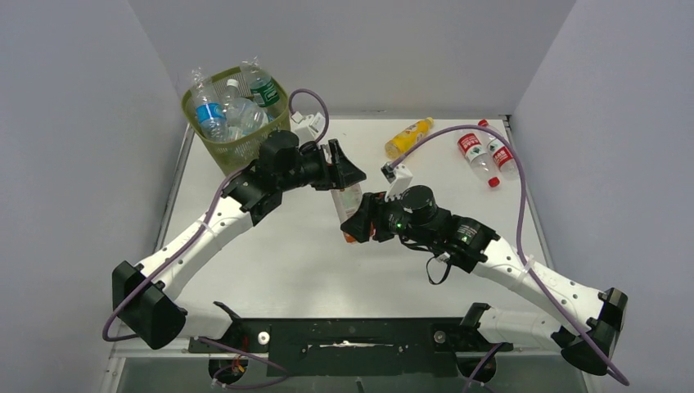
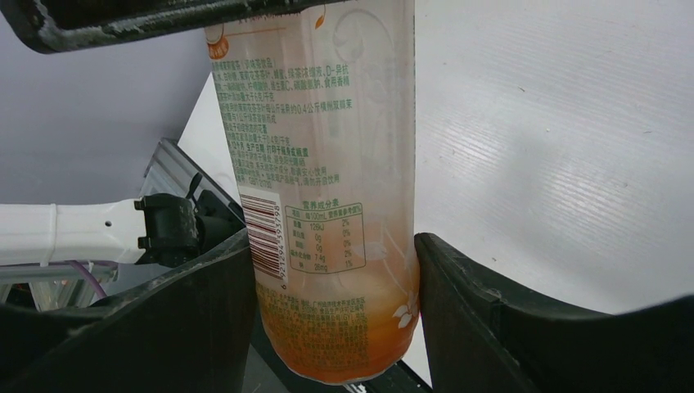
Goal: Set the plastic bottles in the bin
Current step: Pick up the plastic bottle at the center of the board, then place the plastic bottle in the trash bin.
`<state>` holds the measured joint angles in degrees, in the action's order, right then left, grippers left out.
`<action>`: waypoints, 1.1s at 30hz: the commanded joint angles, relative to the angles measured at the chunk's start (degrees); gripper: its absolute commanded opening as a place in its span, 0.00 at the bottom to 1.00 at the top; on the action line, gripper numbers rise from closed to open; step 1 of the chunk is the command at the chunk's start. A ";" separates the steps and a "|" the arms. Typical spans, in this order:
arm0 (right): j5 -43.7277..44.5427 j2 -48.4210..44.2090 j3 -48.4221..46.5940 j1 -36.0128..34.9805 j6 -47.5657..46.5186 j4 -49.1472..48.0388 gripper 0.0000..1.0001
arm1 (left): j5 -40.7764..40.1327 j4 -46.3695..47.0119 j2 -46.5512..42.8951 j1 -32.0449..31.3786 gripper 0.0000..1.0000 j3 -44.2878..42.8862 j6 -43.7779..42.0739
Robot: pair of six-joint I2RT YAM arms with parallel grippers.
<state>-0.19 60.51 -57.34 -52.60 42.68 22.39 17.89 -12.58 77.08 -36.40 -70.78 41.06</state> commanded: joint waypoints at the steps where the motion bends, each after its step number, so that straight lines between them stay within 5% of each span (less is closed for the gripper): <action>1: 0.67 1.00 -3.84 -0.40 -1.44 -1.99 0.52 | -4.33 -0.25 -0.04 -0.10 0.17 -3.26 -3.28; 3: 0.68 1.30 -4.00 -0.40 -1.41 -2.08 0.58 | -4.59 -0.28 -0.31 -0.15 0.09 -3.21 -3.44; 9: 1.09 0.99 -5.02 -0.40 -0.93 -1.76 1.00 | -5.40 -6.58 1.23 1.21 0.09 -10.40 -8.57; 21: 2.74 -1.33 -5.94 -0.39 -0.92 1.51 0.98 | -1.01 -22.13 11.35 24.61 0.09 -46.69 -20.95; 33: 1.04 0.51 -5.18 -0.47 -0.31 1.16 0.98 | -6.47 -20.75 16.95 45.56 0.10 -61.99 -24.92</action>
<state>1.06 60.55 -61.60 -52.60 42.44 24.95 13.50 -35.35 91.35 5.72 -127.79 18.44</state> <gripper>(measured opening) 0.980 0.615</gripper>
